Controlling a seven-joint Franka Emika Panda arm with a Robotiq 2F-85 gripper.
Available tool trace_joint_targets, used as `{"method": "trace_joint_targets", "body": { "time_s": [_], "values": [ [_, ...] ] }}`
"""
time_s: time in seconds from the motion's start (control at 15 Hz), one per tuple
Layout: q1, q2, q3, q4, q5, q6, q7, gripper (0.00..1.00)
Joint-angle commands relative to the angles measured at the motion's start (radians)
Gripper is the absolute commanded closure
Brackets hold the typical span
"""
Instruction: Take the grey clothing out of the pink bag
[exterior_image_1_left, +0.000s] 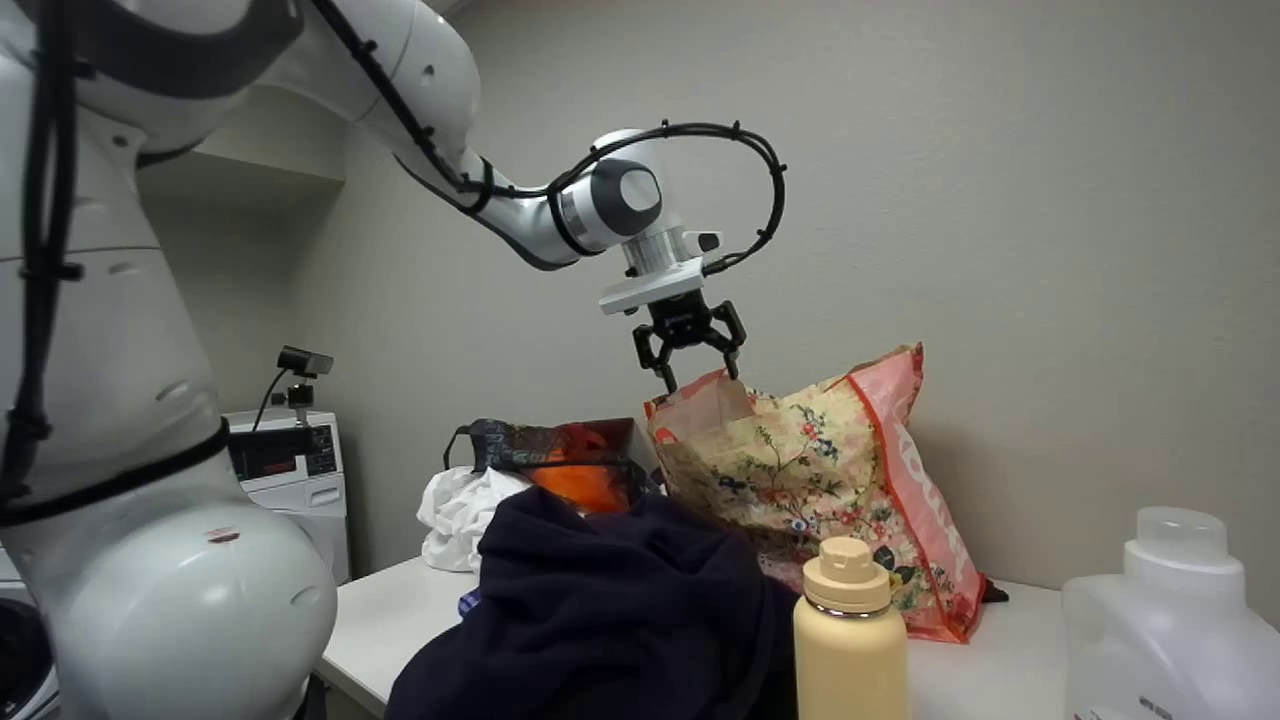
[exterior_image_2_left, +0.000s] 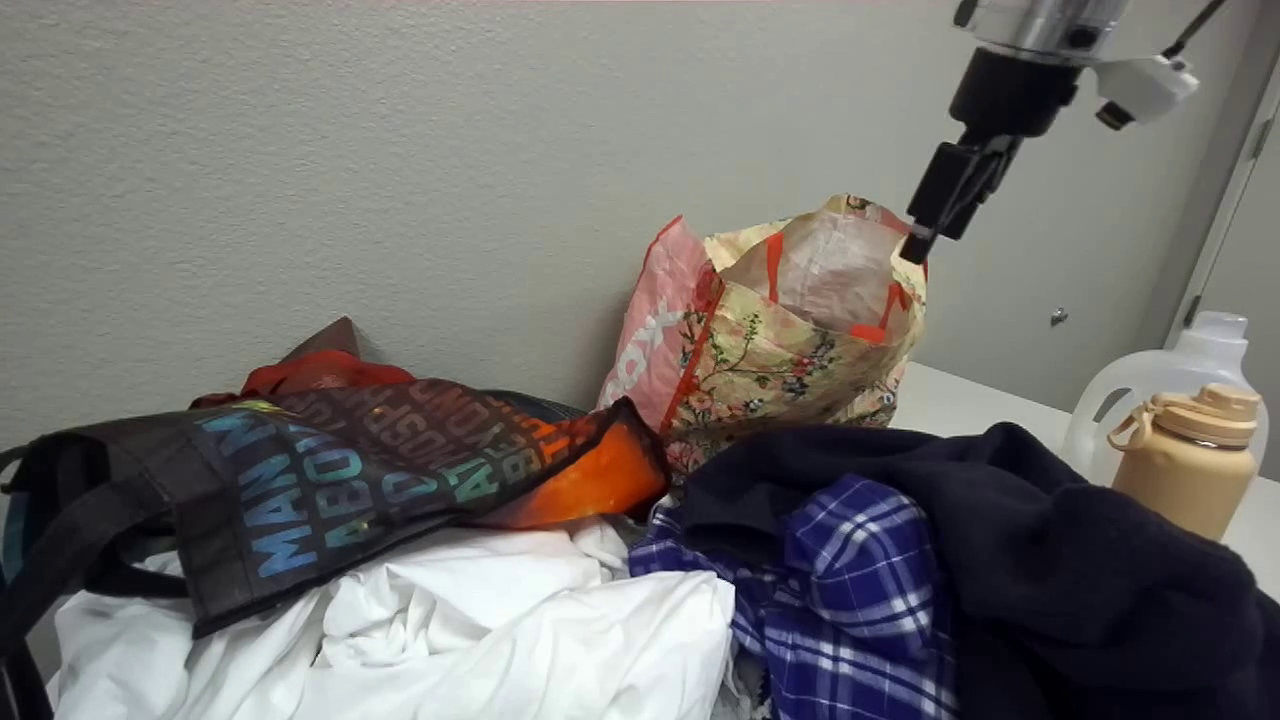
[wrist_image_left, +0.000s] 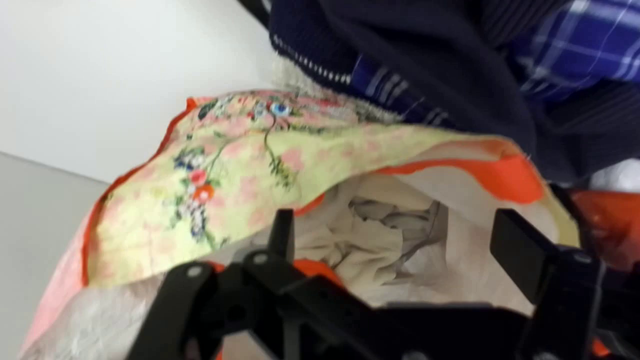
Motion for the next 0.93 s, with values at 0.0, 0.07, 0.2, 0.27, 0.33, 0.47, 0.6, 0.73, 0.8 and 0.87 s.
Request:
{"method": "trace_joint_targets", "body": {
  "time_s": [0.0, 0.07, 0.2, 0.27, 0.33, 0.47, 0.6, 0.73, 0.8, 0.87],
  "values": [
    [-0.008, 0.188, -0.004, 0.184, -0.026, 0.103, -0.025, 0.00],
    [-0.011, 0.229, -0.004, 0.220, -0.033, 0.133, -0.019, 0.00],
    [-0.020, 0.310, -0.004, 0.284, -0.076, 0.188, 0.011, 0.00],
    [-0.022, 0.346, -0.007, 0.315, -0.096, 0.206, 0.023, 0.00],
    [-0.026, 0.383, -0.010, 0.340, -0.119, 0.230, 0.038, 0.00],
    [-0.026, 0.448, -0.021, 0.385, -0.163, 0.263, 0.077, 0.00],
    [-0.024, 0.508, -0.037, 0.418, -0.205, 0.299, 0.134, 0.00],
    [-0.013, 0.568, -0.064, 0.440, -0.261, 0.344, 0.209, 0.00],
    [-0.008, 0.594, -0.076, 0.448, -0.281, 0.362, 0.239, 0.00],
    [-0.002, 0.625, -0.090, 0.456, -0.301, 0.384, 0.275, 0.00]
  ]
}}
